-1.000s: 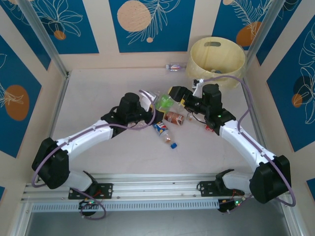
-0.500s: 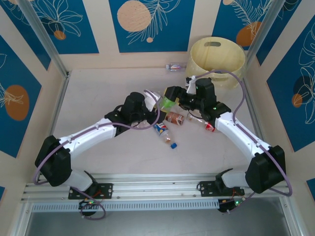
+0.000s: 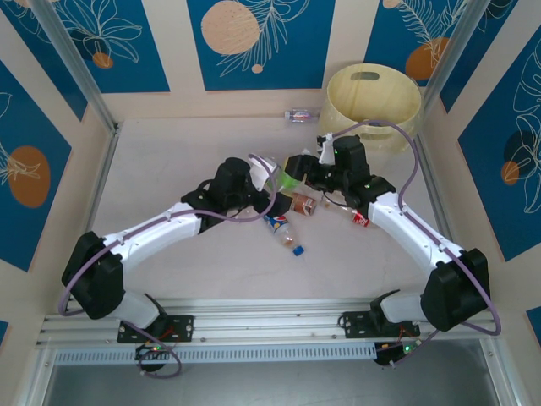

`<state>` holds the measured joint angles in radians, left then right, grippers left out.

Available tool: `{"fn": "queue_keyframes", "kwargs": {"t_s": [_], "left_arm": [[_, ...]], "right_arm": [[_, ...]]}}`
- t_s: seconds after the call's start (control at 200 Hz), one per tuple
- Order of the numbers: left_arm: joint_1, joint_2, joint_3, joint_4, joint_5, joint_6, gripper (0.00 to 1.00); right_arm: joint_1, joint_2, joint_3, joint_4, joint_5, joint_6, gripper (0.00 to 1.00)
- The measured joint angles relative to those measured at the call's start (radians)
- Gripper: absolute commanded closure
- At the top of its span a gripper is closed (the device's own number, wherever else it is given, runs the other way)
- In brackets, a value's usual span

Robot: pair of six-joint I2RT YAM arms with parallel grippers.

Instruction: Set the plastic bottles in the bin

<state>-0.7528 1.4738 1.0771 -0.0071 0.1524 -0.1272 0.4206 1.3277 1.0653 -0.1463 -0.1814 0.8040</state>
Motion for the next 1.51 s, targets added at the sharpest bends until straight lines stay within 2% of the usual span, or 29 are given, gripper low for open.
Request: {"fn": "queue_keyframes", "kwargs": {"t_s": [0.23, 0.335, 0.49, 0.62, 0.84, 0.96, 1.32, 1.505], "left_arm": [[0.000, -0.061, -0.102, 0.105, 0.002, -0.002, 0.00], [0.000, -0.112, -0.165, 0.169, -0.036, -0.005, 0.00], [0.000, -0.193, -0.247, 0.257, -0.152, -0.024, 0.00], [0.000, -0.257, -0.319, 0.326, -0.298, -0.036, 0.00], [0.010, -0.299, -0.383, 0.337, -0.505, -0.092, 0.00], [0.029, -0.331, -0.430, 0.340, -0.569, -0.138, 0.00], [0.096, -0.393, -0.479, 0.335, -0.591, -0.244, 0.00], [0.109, -0.406, -0.497, 0.335, -0.591, -0.266, 0.00]], "right_arm": [[-0.040, -0.037, 0.000, -0.031, 0.018, -0.030, 0.53], [-0.063, -0.064, 0.000, -0.045, 0.029, -0.046, 0.54], [-0.100, -0.112, 0.000, -0.069, 0.050, -0.066, 0.55], [-0.135, -0.143, 0.000, -0.076, 0.064, -0.085, 0.56], [-0.205, -0.154, 0.069, -0.085, 0.100, -0.146, 0.56], [-0.262, -0.153, 0.114, -0.064, 0.103, -0.164, 0.56], [-0.407, -0.077, 0.275, 0.016, 0.113, -0.194, 0.56], [-0.460, -0.007, 0.328, 0.063, 0.246, -0.251, 0.55]]}}
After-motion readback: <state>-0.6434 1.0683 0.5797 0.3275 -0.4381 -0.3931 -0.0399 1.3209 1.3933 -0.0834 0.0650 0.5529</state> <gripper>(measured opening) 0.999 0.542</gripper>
